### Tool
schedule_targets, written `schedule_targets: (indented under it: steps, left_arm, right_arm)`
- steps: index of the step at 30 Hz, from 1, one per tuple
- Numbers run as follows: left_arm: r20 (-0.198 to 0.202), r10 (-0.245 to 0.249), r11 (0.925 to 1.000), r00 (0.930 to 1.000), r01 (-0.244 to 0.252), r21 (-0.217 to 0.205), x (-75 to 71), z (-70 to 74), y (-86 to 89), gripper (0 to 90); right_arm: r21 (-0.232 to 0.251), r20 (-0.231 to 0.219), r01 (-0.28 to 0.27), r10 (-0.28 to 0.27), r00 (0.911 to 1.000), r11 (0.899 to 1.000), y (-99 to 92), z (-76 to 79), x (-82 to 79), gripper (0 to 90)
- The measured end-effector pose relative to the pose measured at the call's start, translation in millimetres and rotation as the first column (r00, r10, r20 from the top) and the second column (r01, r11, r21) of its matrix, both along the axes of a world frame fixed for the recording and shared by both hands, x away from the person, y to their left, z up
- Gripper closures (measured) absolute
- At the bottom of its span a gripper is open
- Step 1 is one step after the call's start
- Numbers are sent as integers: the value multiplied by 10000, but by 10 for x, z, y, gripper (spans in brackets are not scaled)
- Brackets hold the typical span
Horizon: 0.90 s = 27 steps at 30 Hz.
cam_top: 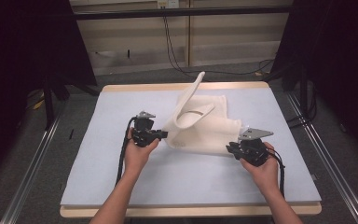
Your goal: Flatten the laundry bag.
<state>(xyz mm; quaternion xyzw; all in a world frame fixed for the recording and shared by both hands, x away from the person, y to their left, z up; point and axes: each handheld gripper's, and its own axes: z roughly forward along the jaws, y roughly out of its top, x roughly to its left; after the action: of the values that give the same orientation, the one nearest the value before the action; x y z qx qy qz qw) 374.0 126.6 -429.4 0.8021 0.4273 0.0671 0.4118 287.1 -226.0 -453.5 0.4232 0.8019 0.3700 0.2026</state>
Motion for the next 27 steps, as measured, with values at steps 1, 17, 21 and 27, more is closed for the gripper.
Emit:
schedule_targets:
  steps: [1,17,21,27]
  left_arm:
    - [-41,27,10000,10000,-27,-29,14,-5,24,823]
    - [-378,1104,9935,9932,-1114,-245,132,-85,289,780]
    - [-456,1295,9912,9905,-1306,-230,129,-92,352,753]
    - [-579,1685,9856,9840,-1689,-4,81,-156,456,638]
  right_arm:
    - [1,-23,21,-21,10000,10000,1,1,-3,772]
    - [-34,-66,32,-32,10000,10000,8,-22,2,773]
    - [-41,-79,71,-71,9999,10000,2,-27,3,768]
    - [7,-38,190,-190,9998,9998,1,-32,5,708]
